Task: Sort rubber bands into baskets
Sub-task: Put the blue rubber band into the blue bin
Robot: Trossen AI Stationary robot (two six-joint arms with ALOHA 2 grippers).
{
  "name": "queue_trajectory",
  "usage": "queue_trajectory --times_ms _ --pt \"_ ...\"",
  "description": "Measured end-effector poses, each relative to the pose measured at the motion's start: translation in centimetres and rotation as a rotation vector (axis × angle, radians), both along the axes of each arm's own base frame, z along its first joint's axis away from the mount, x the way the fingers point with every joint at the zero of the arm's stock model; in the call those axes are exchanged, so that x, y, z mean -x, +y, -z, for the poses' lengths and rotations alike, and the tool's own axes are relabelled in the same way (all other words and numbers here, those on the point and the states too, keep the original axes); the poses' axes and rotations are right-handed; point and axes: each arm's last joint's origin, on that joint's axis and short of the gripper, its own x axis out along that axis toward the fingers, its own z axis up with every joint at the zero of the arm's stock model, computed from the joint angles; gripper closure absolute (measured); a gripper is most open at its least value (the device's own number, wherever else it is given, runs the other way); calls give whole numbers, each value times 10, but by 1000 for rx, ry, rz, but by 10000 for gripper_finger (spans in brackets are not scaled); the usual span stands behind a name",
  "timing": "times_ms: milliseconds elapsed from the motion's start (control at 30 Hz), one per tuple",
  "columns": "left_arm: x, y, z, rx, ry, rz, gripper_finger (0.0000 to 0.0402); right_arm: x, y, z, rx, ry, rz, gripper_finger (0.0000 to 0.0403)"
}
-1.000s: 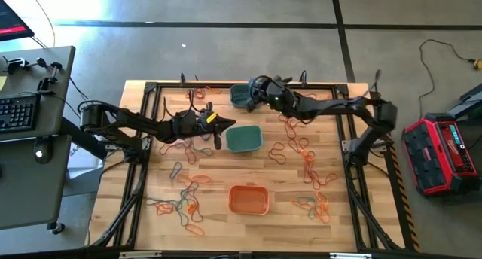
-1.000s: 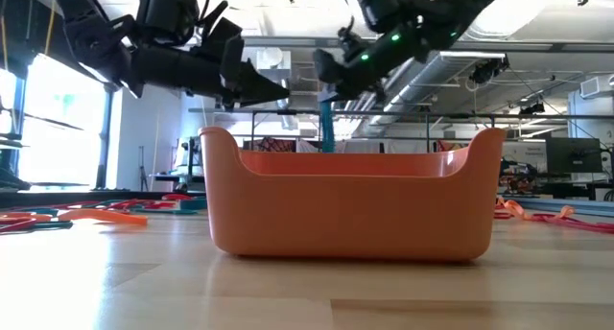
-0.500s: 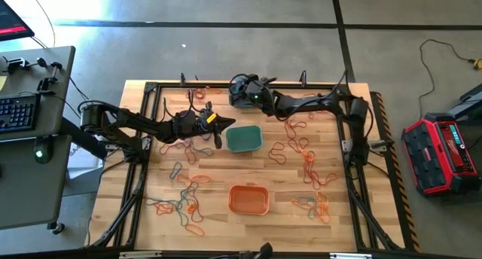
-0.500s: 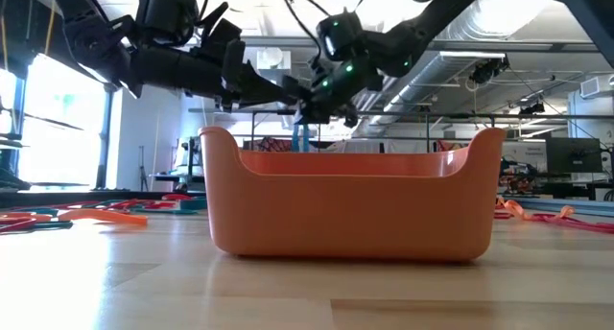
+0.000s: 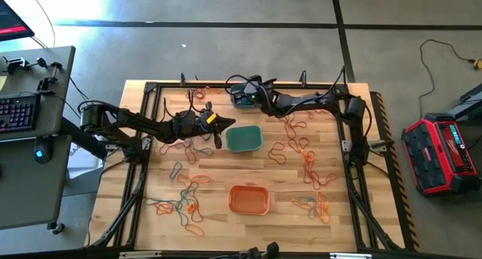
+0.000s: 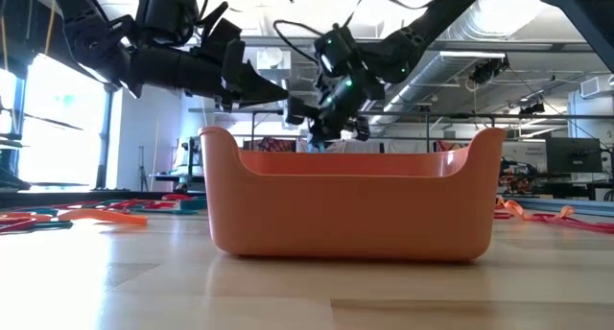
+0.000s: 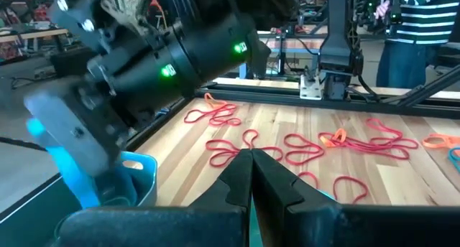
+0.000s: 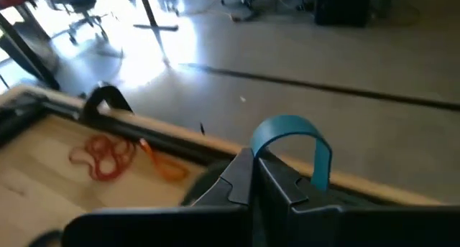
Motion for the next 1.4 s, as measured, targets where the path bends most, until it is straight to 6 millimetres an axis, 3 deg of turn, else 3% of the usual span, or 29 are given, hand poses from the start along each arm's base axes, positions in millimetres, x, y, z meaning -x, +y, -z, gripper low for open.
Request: queue_trajectory --times_ms 167,533,800,933,1067,1300,1400 --pt "0 0 0 0 0 0 401 7 0 11 -71 91 20 375" --pt "0 0 0 0 1 1 401 9 1 15 -123 128 -16 264" --pt "0 0 0 -1 1 -11 401 -3 -2 -26 -159 201 -65 252" --pt "0 0 0 -1 3 -13 401 -6 -3 -50 -148 309 -140 252" --pt "0 1 1 0 9 -15 401 0 -16 -58 -182 368 -224 272" --pt "0 1 1 0 11 -17 401 25 -63 -41 -260 400 -222 386" --pt "0 1 1 -8 16 -17 401 28 -78 -35 -235 397 -223 395"
